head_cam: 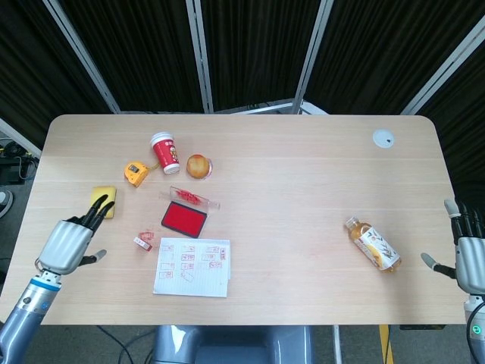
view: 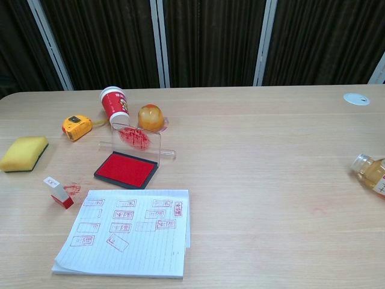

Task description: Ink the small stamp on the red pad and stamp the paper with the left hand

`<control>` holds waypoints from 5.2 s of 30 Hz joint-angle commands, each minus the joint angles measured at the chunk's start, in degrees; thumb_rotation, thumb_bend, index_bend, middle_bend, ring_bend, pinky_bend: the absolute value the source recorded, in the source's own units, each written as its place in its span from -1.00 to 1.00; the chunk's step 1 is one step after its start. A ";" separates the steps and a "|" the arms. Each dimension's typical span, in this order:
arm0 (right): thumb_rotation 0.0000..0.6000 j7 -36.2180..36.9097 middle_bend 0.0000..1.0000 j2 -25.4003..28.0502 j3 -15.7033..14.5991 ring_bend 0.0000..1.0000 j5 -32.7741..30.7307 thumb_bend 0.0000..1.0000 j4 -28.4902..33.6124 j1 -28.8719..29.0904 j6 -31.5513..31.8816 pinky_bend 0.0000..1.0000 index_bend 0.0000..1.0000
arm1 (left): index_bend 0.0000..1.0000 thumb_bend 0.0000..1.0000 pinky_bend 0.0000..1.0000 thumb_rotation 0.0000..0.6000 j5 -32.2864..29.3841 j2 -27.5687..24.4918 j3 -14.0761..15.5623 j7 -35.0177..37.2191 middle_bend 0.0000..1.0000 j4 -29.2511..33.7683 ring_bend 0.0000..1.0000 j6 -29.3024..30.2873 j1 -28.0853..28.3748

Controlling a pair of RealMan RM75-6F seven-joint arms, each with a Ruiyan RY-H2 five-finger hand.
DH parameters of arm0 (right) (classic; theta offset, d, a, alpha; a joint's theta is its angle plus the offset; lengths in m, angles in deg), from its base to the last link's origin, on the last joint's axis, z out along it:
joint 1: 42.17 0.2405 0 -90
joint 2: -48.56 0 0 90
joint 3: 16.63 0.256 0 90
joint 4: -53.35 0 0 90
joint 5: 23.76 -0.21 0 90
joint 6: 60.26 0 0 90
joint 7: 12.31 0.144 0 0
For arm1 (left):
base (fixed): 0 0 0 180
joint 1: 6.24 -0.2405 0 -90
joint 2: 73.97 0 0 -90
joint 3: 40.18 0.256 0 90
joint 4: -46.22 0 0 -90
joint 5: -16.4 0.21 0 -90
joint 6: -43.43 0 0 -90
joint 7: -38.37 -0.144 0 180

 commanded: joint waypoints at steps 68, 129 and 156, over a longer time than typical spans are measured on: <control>1.00 -4.02 -1.00 -2.35 0.74 -1.00 -4.33 -1.00 -3.16 0.67 -3.03 -1.00 -1.00 | 0.14 -0.26 0.63 1.00 6.08 16.52 6.37 21.85 0.04 -31.39 0.55 -11.93 12.28; 1.00 -5.67 -1.00 -3.04 1.69 -1.00 -6.10 -1.00 -4.36 0.88 -3.08 -1.00 -1.00 | 0.16 -0.23 0.62 1.00 -10.81 19.49 -4.16 14.88 0.06 -24.68 0.55 -34.78 29.02; 1.00 -5.47 -1.00 -3.07 1.82 -1.00 -6.58 -1.00 -4.70 0.91 -3.47 -1.00 -1.00 | 0.20 -0.23 0.63 1.00 -10.62 21.51 -2.88 15.35 0.07 -27.89 0.55 -35.29 28.72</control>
